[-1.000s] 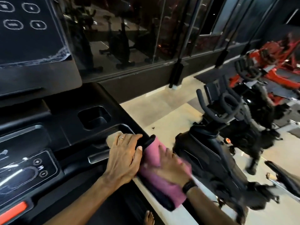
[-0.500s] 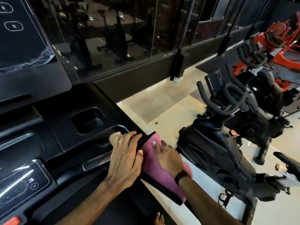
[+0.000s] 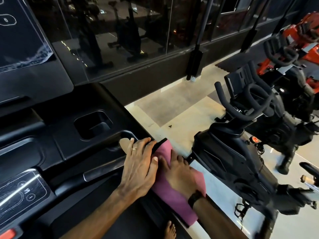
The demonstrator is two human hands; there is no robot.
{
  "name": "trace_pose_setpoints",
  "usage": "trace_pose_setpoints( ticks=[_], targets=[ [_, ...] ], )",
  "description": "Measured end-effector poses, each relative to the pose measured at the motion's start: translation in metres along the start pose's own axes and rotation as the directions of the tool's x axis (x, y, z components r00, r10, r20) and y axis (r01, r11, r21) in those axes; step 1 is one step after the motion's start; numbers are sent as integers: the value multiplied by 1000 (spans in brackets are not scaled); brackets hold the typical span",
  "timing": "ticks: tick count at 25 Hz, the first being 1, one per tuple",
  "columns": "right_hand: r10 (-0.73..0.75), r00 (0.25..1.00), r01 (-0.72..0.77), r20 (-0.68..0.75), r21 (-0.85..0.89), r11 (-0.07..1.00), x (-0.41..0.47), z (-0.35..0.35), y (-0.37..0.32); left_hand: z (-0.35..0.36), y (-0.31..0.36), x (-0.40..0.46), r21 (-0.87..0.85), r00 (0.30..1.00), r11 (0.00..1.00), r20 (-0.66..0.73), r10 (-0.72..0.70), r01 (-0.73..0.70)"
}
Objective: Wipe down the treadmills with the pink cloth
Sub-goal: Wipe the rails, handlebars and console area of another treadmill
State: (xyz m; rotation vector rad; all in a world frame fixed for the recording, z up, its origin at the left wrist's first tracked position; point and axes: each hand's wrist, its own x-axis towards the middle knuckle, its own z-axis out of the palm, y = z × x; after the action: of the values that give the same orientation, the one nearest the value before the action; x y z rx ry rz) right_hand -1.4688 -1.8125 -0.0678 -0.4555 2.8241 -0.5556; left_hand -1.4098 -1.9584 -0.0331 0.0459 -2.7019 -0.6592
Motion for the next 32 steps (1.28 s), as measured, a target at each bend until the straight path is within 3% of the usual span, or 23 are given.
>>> trace_pose_setpoints(
  ticks=[2,3,5,6,8,11,13,15,17,18,20,23,25,27,29,30,32],
  targets=[
    [-20,987,26,157,-34,999,17,0,10,2,1,3,3,1000,1000,2,-4,4],
    [33,967,-47,252,48,998,29,-6,16,3,1,4,1,1000,1000,3,-1,1],
    [163,905,-325,394,390,861,52,-11,29,1,3,3,-7,1000,1000,-4,14,-14],
    [207,884,-385,419,401,832,53,-14,29,0,5,4,-11,1000,1000,-7,18,-18],
    [225,938,-308,265,334,891,36,-17,17,-4,5,6,-19,1000,1000,-16,7,-8],
    [-6,1000,4,-28,-45,999,-24,-11,0,-2,-5,5,-15,999,1000,-27,-22,22],
    [-32,999,29,-10,-207,978,-31,-1,-4,1,-12,2,-7,999,999,-8,-51,51],
    [-25,998,38,53,-251,967,-16,6,0,7,-14,0,-14,998,998,6,-58,58],
    [-92,990,110,103,-187,976,-6,9,7,11,-10,1,-29,999,998,6,-46,47],
    [-95,989,104,115,-76,992,-1,8,11,12,-8,3,-38,999,998,-1,-41,41],
    [6,979,-47,205,196,980,24,1,20,16,-1,6,-41,1000,999,-3,-28,28],
    [135,918,-302,373,438,847,61,-11,24,20,8,8,-29,1000,999,15,15,-14],
    [123,947,-241,297,404,882,49,-10,23,21,14,10,-24,999,999,20,32,-31],
    [60,985,-94,161,211,973,7,-12,22,21,14,11,-23,1000,999,6,22,-22],
    [38,991,-50,125,92,994,-1,-7,28,24,10,12,-19,1000,1000,3,3,-3],
    [79,984,-98,160,112,989,16,-6,32,25,8,13,-15,1000,1000,4,-2,2],
    [220,906,-352,361,357,865,57,-8,41,29,9,14,-17,1000,1000,15,-2,2]
  ],
)
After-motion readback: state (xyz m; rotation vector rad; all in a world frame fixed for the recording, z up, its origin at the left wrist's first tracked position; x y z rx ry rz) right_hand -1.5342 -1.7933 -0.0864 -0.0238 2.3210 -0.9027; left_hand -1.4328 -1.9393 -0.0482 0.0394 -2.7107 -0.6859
